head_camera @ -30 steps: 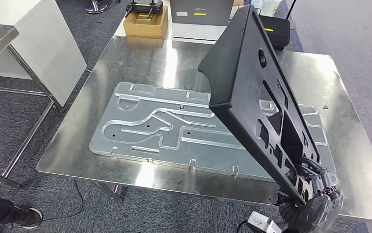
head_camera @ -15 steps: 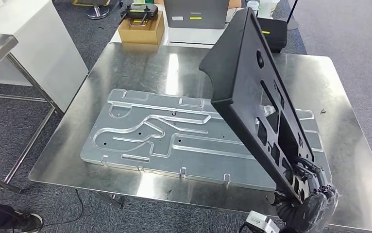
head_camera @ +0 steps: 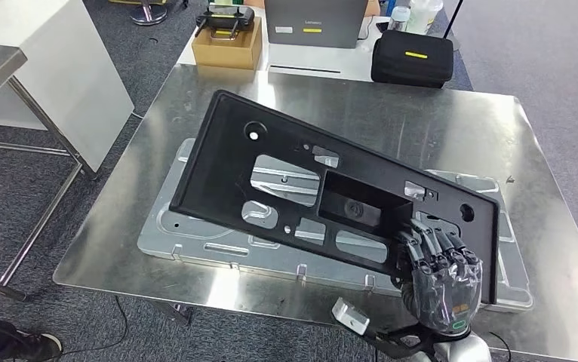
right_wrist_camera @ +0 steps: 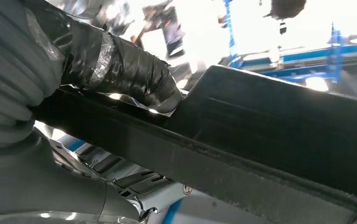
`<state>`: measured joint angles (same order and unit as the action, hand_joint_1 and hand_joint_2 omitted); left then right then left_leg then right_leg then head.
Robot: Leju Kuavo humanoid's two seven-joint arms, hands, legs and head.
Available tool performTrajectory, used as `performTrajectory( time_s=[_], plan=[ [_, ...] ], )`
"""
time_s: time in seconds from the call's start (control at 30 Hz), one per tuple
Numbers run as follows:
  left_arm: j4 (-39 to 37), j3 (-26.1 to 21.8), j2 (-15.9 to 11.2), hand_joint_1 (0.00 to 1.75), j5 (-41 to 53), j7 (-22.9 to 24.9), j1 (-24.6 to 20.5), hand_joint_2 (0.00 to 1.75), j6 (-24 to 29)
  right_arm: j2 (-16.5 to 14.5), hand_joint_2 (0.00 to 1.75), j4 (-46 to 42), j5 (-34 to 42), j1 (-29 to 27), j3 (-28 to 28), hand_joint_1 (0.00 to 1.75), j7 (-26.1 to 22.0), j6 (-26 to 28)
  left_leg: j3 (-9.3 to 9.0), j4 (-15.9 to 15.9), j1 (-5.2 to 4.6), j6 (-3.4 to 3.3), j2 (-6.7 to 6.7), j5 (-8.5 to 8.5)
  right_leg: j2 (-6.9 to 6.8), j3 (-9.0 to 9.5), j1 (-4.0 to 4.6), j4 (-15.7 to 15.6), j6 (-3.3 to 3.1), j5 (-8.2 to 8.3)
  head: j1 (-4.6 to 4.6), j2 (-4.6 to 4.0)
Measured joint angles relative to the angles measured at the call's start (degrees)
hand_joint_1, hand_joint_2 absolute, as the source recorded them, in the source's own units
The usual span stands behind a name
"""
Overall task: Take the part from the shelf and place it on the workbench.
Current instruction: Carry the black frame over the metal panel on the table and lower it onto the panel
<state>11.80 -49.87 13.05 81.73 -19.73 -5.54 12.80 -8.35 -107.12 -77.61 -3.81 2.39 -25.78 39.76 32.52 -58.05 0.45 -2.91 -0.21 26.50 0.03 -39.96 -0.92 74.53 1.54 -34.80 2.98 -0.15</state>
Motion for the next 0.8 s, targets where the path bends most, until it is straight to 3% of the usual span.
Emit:
performTrajectory(
  time_s=[0.03,0.07,0.13,0.2,0.3,0.37,0.47,0.5,0.53,0.57,0.6,0.67,0.73,0.8],
  plan=[
    [0.0,0.2,0.0,0.0,0.2,0.2,-0.1,0.0,0.0,0.3,1.75,0.7,-2.5,1.2,0.0,1.71,2.2,0.0,-0.03,-0.1,-0.01,-0.01,-0.06,0.07,0.0,-0.48,-0.02,0.4,0.05,0.78,0.0,0.0],
    [0.0,0.5,0.0,0.0,0.4,0.4,-0.2,0.0,-0.1,0.8,1.75,1.5,-4.6,2.4,0.3,1.71,5.0,0.0,-0.1,-0.2,-0.01,0.03,-0.14,0.17,0.0,0.07,-0.04,-1.3,0.03,2.52,0.0,0.0],
    [0.0,1.0,0.2,0.0,0.8,0.8,-0.5,0.0,-0.5,3.0,1.75,4.0,-6.8,5.8,1.9,1.71,11.9,0.0,-0.19,-0.4,-0.06,0.25,-0.26,0.42,0.02,3.12,-0.04,-8.4,-0.23,6.71,-0.01,0.0],
    [0.0,1.6,0.3,0.0,1.2,1.1,-1.0,0.0,-0.9,6.8,1.75,7.9,-7.4,11.0,5.5,1.71,20.8,0.0,0.08,-0.7,-0.26,0.73,-0.19,0.55,0.12,5.21,0.21,-13.8,-0.63,8.44,-0.03,0.0],
    [0.0,2.5,0.4,0.0,1.5,1.7,-1.7,0.0,-1.2,13.1,1.75,14.7,-7.5,18.6,12.7,1.72,33.5,-0.6,0.45,-0.6,-0.35,1.59,-0.09,0.45,0.26,5.38,0.39,-15.1,-1.21,8.53,-0.04,0.0],
    [0.0,2.9,0.5,0.0,1.7,2.0,-1.8,0.0,-1.3,16.6,1.75,18.8,-7.5,22.7,18.0,1.72,40.5,-1.6,1.13,-2.1,-0.31,2.16,-0.12,1.48,0.13,5.63,0.14,-15.6,-1.76,8.74,-0.07,0.0],
    [0.0,3.4,0.5,0.0,1.9,2.2,-1.8,0.0,-1.6,19.7,1.75,24.6,-7.5,28.1,25.9,1.72,45.9,-3.5,5.8,-11.6,-0.18,2.7,-0.12,5.96,-0.03,5.81,0.13,-15.8,-2.49,8.79,-0.14,0.0],
    [0.0,3.6,0.5,0.0,1.9,2.2,-1.8,0.0,-1.7,20.4,1.75,26.5,-7.5,29.3,28.2,1.72,46.5,-4.4,7.55,-14.8,-0.15,2.76,-0.11,6.83,-0.06,5.87,0.21,-15.8,-2.58,8.72,-0.13,0.0],
    [0.0,3.8,0.5,0.0,1.9,2.2,-1.8,0.0,-1.8,21.0,1.75,28.2,-7.5,30.1,30.0,1.71,46.8,-5.4,8.59,-16.3,-0.15,2.77,-0.11,6.68,-0.12,5.97,0.26,-15.8,-2.61,8.63,-0.13,0.0],
    [0.0,4.0,0.5,0.0,1.9,2.2,-1.8,0.0,-1.9,21.5,1.75,29.9,-7.5,30.4,31.4,1.7,46.8,-6.2,8.59,-15.5,-0.15,2.7,-0.1,5.41,-0.17,6.1,0.3,-15.8,-2.61,8.51,-0.13,0.0],
    [0.0,4.1,0.5,0.0,1.9,2.2,-1.8,0.0,-2.0,21.7,1.75,31.5,-7.5,30.6,32.3,1.7,46.6,-6.6,7.57,-12.7,-0.16,2.55,-0.1,3.31,-0.22,6.27,0.33,-15.8,-2.57,8.38,-0.13,0.0],
    [0.0,4.2,0.5,0.0,1.8,2.2,-1.8,0.0,-2.0,21.8,1.75,34.4,-7.5,30.9,33.6,1.71,46.1,-6.8,4.33,-5.0,-0.27,2.05,-0.12,-0.55,-0.21,6.54,0.44,-15.7,-2.33,8.07,-0.13,0.0],
    [0.0,4.2,0.5,0.0,1.6,2.2,-1.9,0.0,-2.0,22.0,1.75,37.2,-7.5,31.4,34.6,1.72,45.1,-6.7,2.45,-1.0,-0.46,1.63,-0.14,-1.55,-0.12,6.54,0.55,-15.7,-1.91,7.9,-0.12,0.0],
    [0.0,4.2,0.4,0.0,1.4,2.2,-2.0,0.0,-1.9,22.5,1.75,39.8,-7.5,31.5,35.3,1.72,43.0,-6.5,2.04,-0.4,-0.47,1.23,-0.16,-1.35,-0.12,6.63,0.61,-15.9,-1.33,7.85,-0.12,0.0]
  ],
)
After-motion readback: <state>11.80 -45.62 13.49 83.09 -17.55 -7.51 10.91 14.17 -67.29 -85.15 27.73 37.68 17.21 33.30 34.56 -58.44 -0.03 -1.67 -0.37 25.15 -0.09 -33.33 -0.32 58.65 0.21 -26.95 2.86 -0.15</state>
